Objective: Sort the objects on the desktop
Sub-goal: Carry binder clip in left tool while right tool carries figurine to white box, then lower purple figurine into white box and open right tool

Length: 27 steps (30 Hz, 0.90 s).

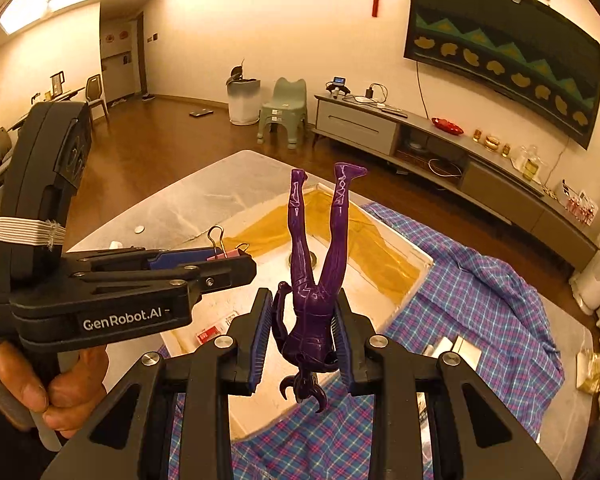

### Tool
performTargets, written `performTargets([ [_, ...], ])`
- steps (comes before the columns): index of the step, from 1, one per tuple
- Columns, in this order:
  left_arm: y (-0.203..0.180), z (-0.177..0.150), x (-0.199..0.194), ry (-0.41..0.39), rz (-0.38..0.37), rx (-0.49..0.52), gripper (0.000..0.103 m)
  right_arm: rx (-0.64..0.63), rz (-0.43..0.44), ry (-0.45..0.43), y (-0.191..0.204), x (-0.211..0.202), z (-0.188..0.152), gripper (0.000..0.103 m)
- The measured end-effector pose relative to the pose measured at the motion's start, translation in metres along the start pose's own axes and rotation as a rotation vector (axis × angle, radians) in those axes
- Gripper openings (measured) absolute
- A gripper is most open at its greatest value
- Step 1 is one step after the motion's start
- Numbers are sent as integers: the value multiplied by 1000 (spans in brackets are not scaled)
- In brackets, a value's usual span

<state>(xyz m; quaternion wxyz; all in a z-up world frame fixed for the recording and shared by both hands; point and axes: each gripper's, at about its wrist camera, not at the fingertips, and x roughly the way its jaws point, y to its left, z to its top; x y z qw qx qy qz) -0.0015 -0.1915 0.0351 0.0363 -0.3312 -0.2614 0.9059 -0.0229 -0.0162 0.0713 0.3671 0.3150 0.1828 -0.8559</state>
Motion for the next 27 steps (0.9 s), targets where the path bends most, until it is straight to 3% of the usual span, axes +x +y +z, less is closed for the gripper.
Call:
performTargets([
  [9, 21, 5, 10, 25, -24, -101, 38, -26, 11, 28, -2, 18, 17, 31],
  [17, 33, 4, 25, 77, -55, -188, 38, 28, 82, 89, -17, 50, 27, 31],
  [22, 28, -1, 36, 112, -30, -177, 38, 55, 104, 136, -31, 73, 29, 31],
  [27, 16, -4, 47, 129, 50, -99, 38, 57, 104, 176, -42, 94, 31, 31],
])
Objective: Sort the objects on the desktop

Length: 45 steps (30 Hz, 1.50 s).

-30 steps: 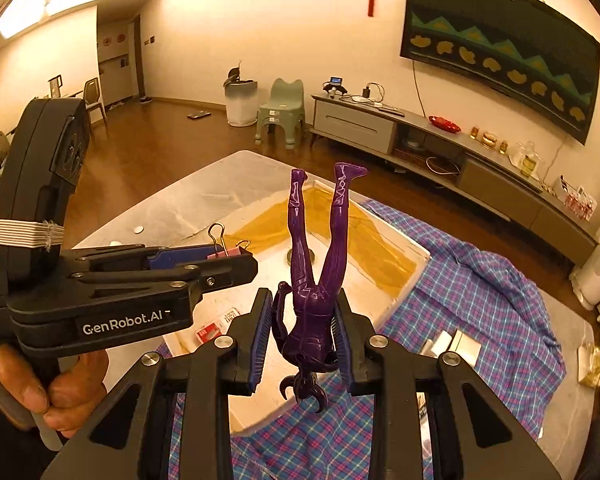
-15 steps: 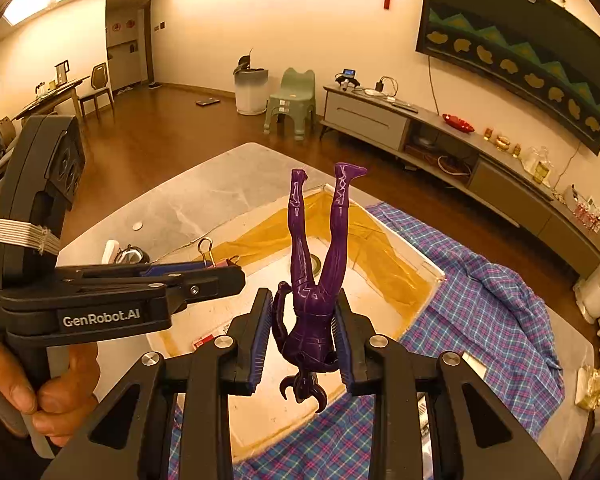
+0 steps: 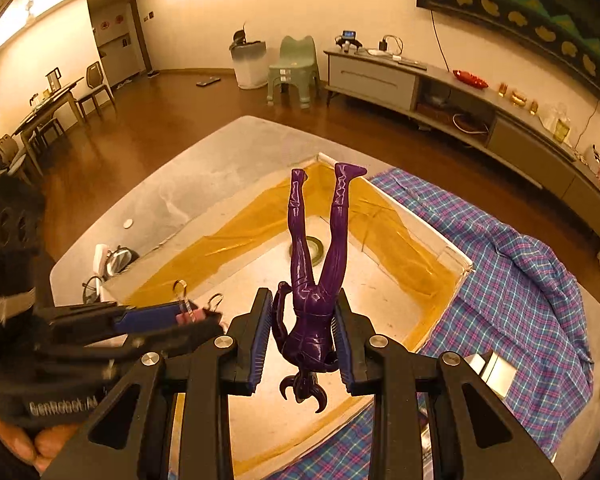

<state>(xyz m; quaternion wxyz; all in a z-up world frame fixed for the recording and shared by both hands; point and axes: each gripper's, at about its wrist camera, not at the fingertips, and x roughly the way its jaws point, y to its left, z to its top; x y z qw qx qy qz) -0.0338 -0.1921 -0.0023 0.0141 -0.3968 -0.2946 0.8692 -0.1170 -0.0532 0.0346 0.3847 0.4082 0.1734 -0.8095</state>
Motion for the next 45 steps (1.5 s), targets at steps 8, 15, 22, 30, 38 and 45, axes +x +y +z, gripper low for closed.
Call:
performTargets([
  [8, -19, -9, 17, 39, 54, 101, 38, -27, -28, 62, -13, 28, 12, 31],
  [15, -31, -16, 24, 64, 66, 157, 38, -75, -53, 122, -15, 50, 18, 31],
  [22, -34, -21, 29, 116, 17, 158, 38, -93, -71, 177, -14, 67, 23, 31],
  [30, -36, -25, 29, 138, 8, 173, 38, -134, -81, 227, -3, 81, 23, 31],
  [38, -34, -27, 33, 165, 16, 167, 38, -159, -119, 286, -5, 94, 26, 31],
  [45, -27, -23, 39, 200, 33, 138, 40, -140, -106, 333, -11, 103, 23, 32],
])
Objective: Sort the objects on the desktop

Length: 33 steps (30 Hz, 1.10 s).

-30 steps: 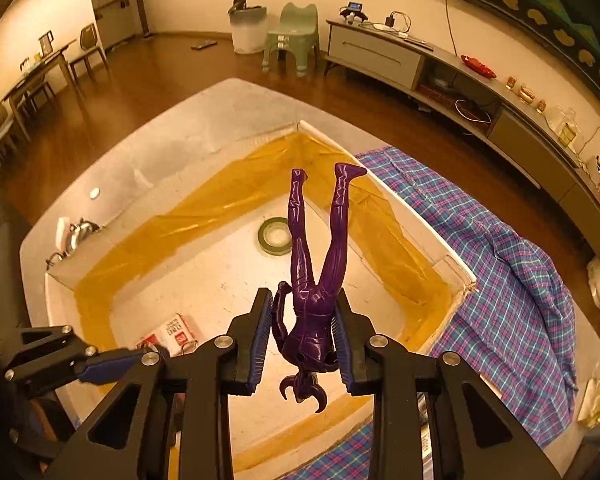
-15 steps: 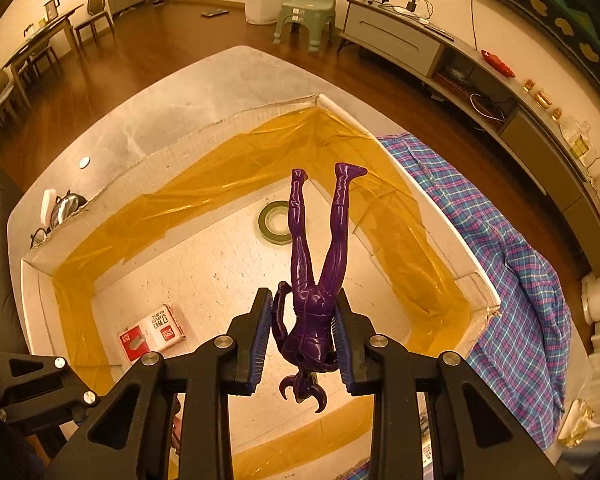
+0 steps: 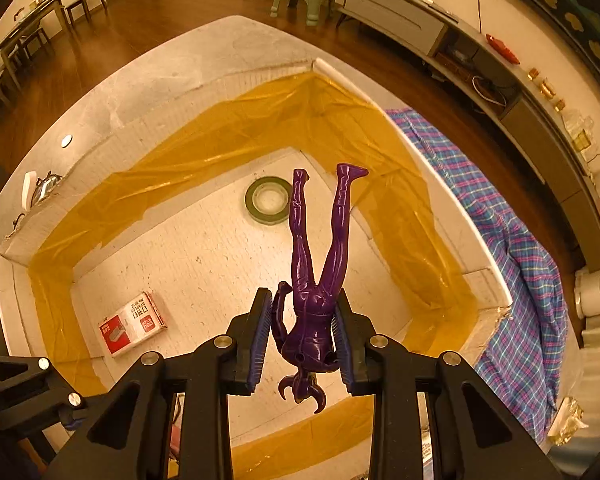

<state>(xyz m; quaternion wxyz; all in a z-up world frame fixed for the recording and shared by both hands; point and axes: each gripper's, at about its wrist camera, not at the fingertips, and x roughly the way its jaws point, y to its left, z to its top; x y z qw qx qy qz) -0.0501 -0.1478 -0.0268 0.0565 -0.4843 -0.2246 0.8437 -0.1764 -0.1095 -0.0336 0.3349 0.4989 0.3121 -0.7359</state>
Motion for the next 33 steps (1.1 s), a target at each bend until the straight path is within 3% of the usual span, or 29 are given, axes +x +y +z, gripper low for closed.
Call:
performTargets([
  [2, 2, 1, 1, 12, -4, -7, 45, 20, 6, 5, -3, 2, -2, 32],
  [4, 4, 3, 1, 15, -8, -5, 45, 31, 10, 3, -6, 2, -4, 33],
  [7, 6, 3, 0, 14, -8, -10, 48, 43, 12, -3, -9, 0, -7, 42],
  [10, 7, 3, -2, 11, -7, -13, 48, 62, 15, -16, -12, -5, -13, 42],
  [13, 6, 2, -8, 1, -10, -13, 48, 88, 22, -57, -17, -19, -21, 42],
  [18, -4, -1, -22, -47, 25, 15, 48, 155, 54, -203, -27, -59, -46, 43],
  [22, -20, -4, -39, -127, 68, 69, 48, 223, 92, -386, -36, -105, -81, 46],
  [26, -38, -12, -53, -178, 60, 127, 48, 264, 93, -527, -39, -136, -129, 55],
  [29, -52, -18, -58, -197, 61, 175, 48, 285, 63, -562, -41, -143, -167, 59],
  [33, -72, -23, -60, -212, 46, 222, 48, 333, 21, -525, -56, -131, -219, 59],
])
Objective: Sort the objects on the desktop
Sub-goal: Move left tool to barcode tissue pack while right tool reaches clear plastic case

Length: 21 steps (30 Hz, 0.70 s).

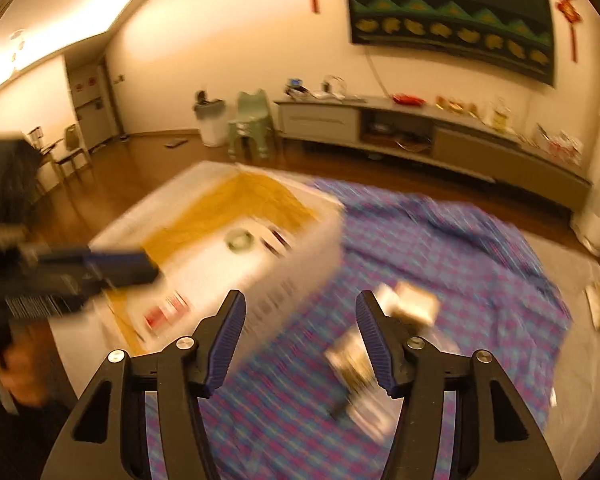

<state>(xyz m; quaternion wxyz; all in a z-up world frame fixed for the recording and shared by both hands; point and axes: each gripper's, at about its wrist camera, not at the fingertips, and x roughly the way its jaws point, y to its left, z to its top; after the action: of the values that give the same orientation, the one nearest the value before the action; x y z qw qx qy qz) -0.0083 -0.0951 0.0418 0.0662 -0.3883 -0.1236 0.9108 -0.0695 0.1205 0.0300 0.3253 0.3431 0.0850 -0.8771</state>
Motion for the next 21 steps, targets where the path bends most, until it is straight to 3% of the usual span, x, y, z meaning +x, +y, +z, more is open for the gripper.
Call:
performTargets([
  [5, -28, -3, 5, 3, -27, 39, 48, 110, -115, 118, -70, -2, -65, 59],
  [13, -69, -9, 27, 49, -63, 81, 48, 94, -147, 448, -133, 17, -161, 59],
  [15, -77, -11, 36, 67, -58, 88, 48, 27, -167, 436, -135, 9, -172, 59],
  [21, -90, -17, 51, 103, -50, 107, 48, 51, -184, 482, -152, -5, -194, 59],
])
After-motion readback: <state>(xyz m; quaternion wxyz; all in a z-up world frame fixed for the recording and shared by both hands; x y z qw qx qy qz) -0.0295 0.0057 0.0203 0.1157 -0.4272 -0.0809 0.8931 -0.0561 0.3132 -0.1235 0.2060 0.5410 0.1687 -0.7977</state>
